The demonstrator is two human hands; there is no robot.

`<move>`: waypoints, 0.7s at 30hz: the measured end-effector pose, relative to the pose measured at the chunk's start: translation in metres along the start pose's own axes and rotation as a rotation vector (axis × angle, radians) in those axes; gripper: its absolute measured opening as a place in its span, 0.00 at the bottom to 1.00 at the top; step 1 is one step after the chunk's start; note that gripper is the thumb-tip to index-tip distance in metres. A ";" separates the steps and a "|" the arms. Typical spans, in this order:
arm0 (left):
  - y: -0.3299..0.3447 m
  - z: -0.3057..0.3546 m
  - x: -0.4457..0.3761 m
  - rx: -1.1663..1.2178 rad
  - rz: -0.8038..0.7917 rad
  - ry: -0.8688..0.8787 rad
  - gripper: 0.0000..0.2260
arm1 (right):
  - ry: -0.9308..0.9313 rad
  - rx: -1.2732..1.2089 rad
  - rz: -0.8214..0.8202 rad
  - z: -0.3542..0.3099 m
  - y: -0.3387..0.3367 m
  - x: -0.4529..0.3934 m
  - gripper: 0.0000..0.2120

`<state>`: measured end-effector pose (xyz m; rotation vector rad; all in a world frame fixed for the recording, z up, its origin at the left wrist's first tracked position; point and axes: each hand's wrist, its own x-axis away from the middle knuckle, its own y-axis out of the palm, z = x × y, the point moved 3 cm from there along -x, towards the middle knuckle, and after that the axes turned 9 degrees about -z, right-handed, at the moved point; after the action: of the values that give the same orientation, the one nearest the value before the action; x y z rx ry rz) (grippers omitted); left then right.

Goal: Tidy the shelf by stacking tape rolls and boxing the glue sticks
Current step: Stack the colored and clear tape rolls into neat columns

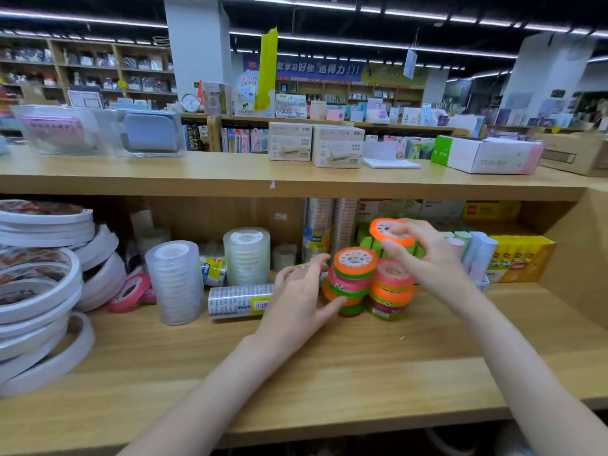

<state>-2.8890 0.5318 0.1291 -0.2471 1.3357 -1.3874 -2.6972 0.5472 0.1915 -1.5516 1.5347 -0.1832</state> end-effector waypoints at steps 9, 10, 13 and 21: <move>-0.004 0.000 -0.003 0.017 -0.007 0.004 0.22 | 0.079 0.189 -0.180 0.019 0.006 0.026 0.11; -0.008 -0.004 -0.001 -0.022 0.016 0.012 0.20 | 0.052 0.195 -0.120 0.013 0.002 0.025 0.10; -0.030 -0.020 0.014 -0.100 0.099 0.034 0.17 | -0.079 0.162 -0.042 -0.017 0.000 0.022 0.07; -0.068 -0.066 0.075 -0.440 -0.046 -0.029 0.20 | -0.366 0.929 -0.418 -0.065 0.107 -0.011 0.25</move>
<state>-3.0020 0.4894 0.1219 -0.5915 1.6097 -1.1086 -2.8190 0.5464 0.1620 -1.0301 0.6432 -0.6971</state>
